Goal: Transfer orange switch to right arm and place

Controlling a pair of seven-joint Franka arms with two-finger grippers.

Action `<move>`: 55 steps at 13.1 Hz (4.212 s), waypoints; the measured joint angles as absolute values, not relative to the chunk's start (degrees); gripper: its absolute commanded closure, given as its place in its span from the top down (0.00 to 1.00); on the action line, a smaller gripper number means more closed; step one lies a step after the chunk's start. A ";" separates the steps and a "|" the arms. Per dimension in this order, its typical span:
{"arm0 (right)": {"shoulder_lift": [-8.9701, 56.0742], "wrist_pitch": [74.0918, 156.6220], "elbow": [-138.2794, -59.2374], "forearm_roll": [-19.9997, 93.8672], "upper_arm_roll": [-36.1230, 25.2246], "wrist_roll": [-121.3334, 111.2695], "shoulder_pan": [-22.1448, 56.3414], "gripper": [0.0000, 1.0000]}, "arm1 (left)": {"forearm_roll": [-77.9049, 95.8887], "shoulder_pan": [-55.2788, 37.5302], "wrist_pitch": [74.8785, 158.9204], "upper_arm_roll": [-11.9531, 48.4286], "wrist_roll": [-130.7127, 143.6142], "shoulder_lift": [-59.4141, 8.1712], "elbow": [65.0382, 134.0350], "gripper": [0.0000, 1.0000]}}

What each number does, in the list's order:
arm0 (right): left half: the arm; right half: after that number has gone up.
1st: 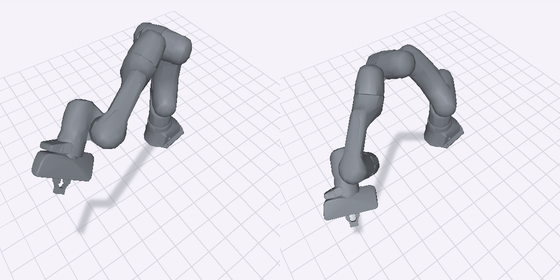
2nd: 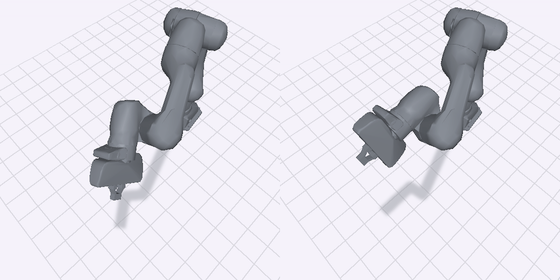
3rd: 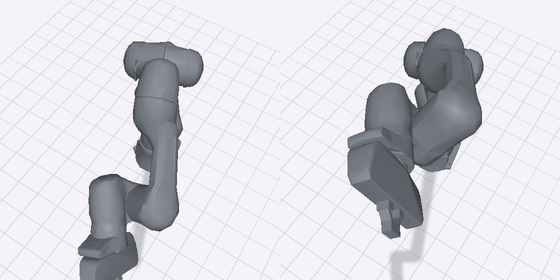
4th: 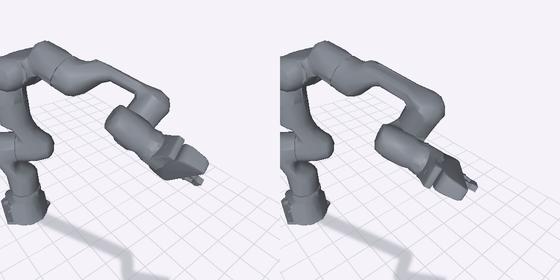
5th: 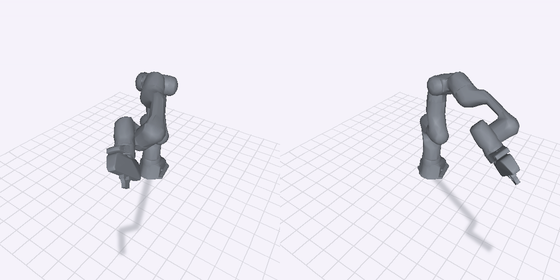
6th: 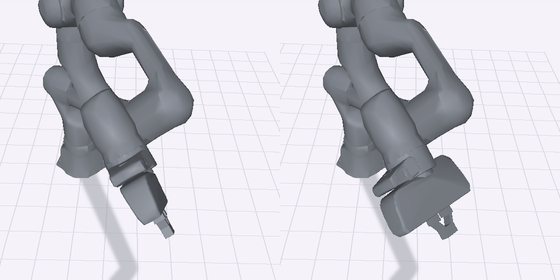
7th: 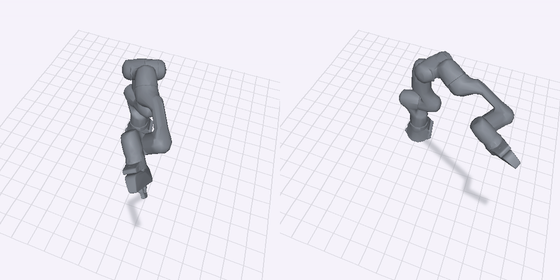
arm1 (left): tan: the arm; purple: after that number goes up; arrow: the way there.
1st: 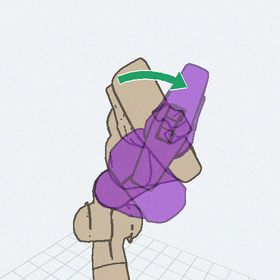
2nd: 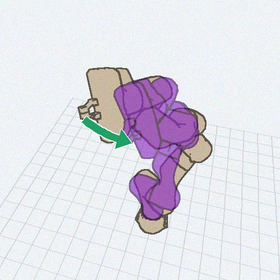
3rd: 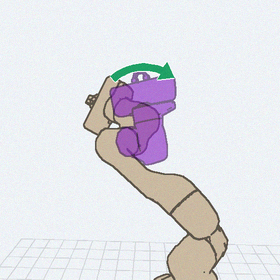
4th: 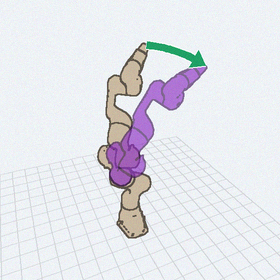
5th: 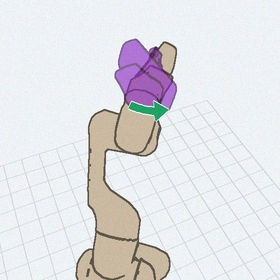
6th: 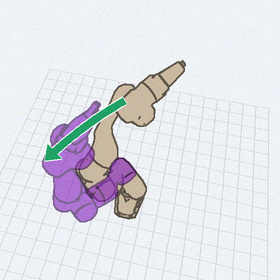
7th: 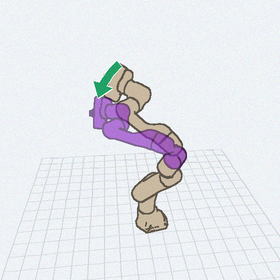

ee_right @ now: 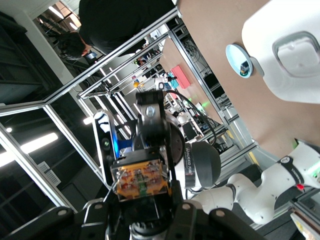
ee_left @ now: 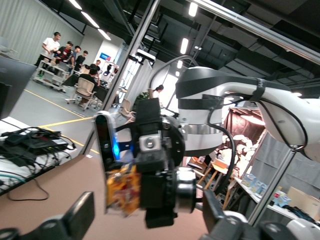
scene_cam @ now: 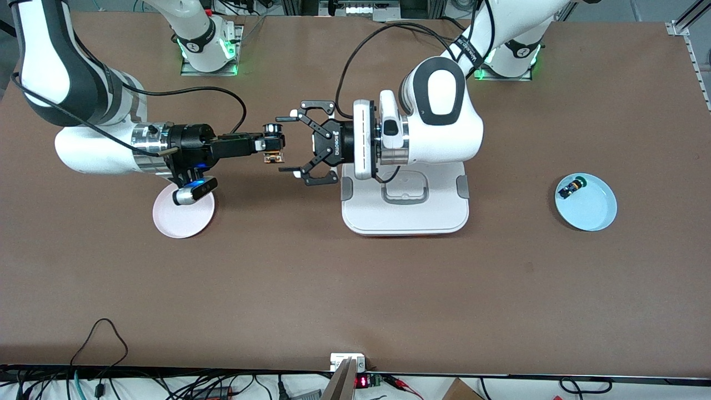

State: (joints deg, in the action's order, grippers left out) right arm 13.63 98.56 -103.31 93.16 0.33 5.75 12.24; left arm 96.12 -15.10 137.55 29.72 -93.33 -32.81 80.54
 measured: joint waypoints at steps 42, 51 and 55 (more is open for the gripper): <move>25.15 146.79 -122.58 -1.35 3.53 -76.13 -0.60 0.21 | -2.63 6.69 88.27 6.28 4.25 -1.33 91.01 1.00; 25.17 148.40 -123.68 -1.35 3.40 -79.87 -2.38 0.25 | -2.64 6.69 88.14 5.97 6.43 -1.33 91.74 1.00; 25.21 148.40 -123.77 -1.33 3.39 -79.68 -2.45 1.00 | -2.64 6.69 88.13 5.95 6.43 -1.33 91.74 1.00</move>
